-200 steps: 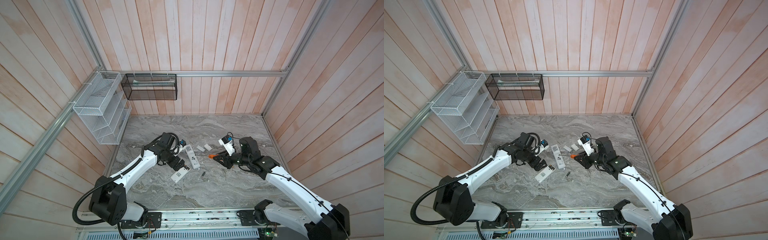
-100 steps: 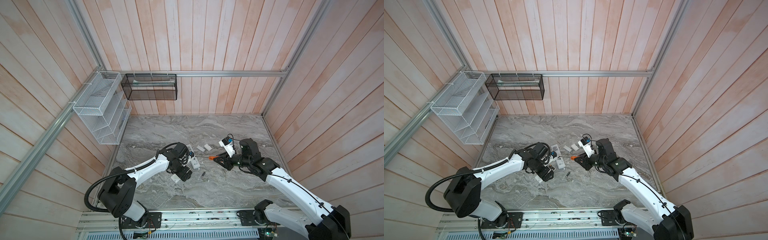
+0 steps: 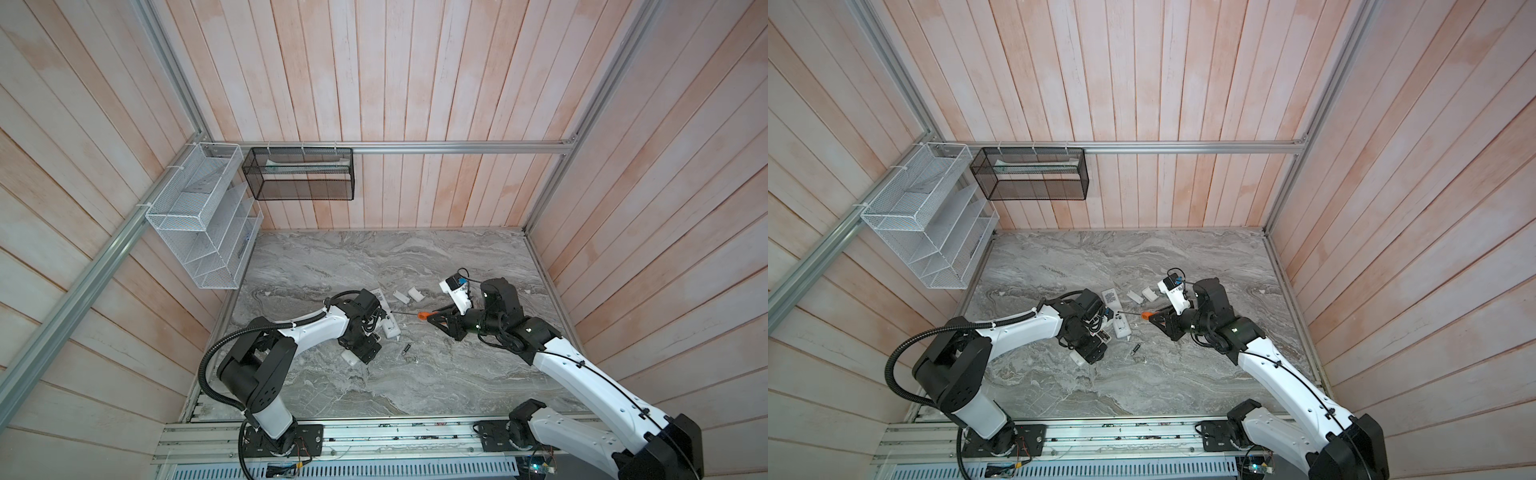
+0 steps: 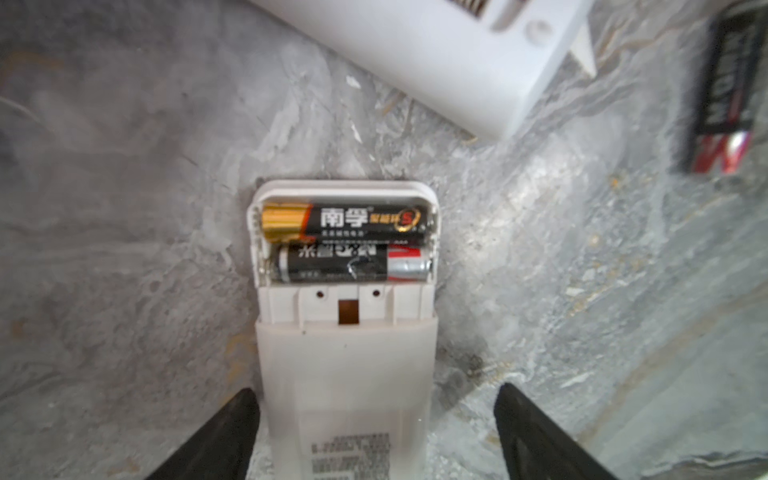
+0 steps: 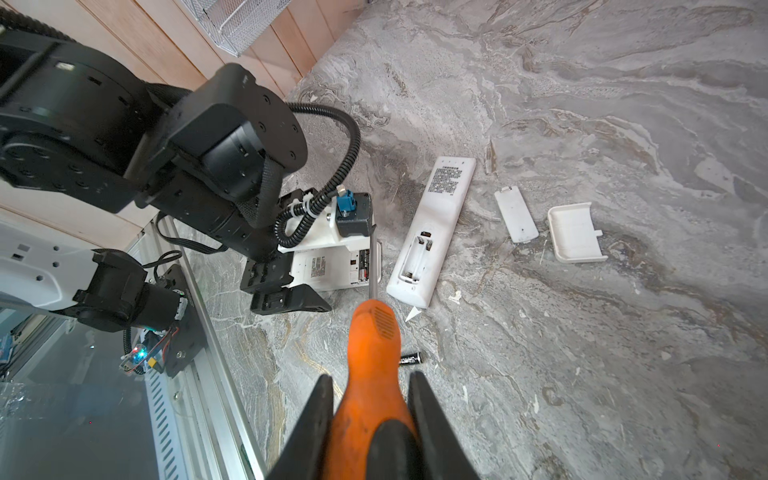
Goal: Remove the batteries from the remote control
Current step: 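Raise the short remote with the left gripper toward the screwdriver tip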
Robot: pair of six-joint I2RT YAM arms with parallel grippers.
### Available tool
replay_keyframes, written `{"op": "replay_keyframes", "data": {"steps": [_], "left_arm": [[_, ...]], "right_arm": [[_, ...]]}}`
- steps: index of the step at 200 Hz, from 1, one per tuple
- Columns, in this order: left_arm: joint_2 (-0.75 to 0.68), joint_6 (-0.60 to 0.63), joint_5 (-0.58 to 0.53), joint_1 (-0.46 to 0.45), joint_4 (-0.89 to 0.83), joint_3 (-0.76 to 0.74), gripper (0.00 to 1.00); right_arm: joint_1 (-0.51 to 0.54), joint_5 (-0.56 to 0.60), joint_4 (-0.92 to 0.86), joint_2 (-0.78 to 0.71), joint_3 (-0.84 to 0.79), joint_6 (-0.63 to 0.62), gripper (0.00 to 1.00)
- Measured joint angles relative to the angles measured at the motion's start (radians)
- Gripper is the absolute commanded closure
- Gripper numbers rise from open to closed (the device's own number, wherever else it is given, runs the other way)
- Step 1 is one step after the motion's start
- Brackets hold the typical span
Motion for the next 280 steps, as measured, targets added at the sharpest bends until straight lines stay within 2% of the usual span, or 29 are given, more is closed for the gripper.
{"op": "replay_keyframes", "data": {"steps": [15,25,77,117,146,166,192,209,229,280], "left_arm": [[0.008,0.028,0.000,0.001,0.006,0.004,0.39],[0.014,0.035,-0.002,0.003,0.008,0.008,0.44],[0.038,0.114,0.002,0.005,-0.024,0.040,0.51],[0.040,0.271,-0.008,-0.017,-0.030,0.047,0.51],[0.045,0.381,0.016,-0.066,-0.027,0.054,0.47],[0.060,0.424,0.030,-0.083,-0.029,0.068,0.38],[0.066,0.454,0.058,-0.087,-0.009,0.072,0.21],[0.066,0.471,0.072,-0.092,0.012,0.068,0.14],[0.048,0.475,0.090,-0.084,0.043,0.043,0.13],[-0.060,0.478,0.111,-0.001,0.089,-0.086,0.12]], "right_arm": [[0.000,0.000,0.003,0.000,0.000,0.003,0.99],[0.000,0.000,0.005,0.000,0.000,0.003,0.99],[0.000,0.004,0.008,0.010,0.002,0.004,0.99],[-0.012,0.015,0.003,0.014,0.013,0.010,0.99],[-0.029,0.026,-0.008,0.015,0.039,0.012,0.99],[-0.047,0.030,-0.033,0.015,0.057,0.018,0.99],[-0.071,0.042,-0.097,0.015,0.090,0.029,0.98],[-0.084,0.053,-0.141,0.015,0.123,0.034,0.96],[-0.098,0.063,-0.198,0.013,0.164,0.037,0.93],[-0.150,0.065,-0.342,0.008,0.234,-0.004,0.97]]}}
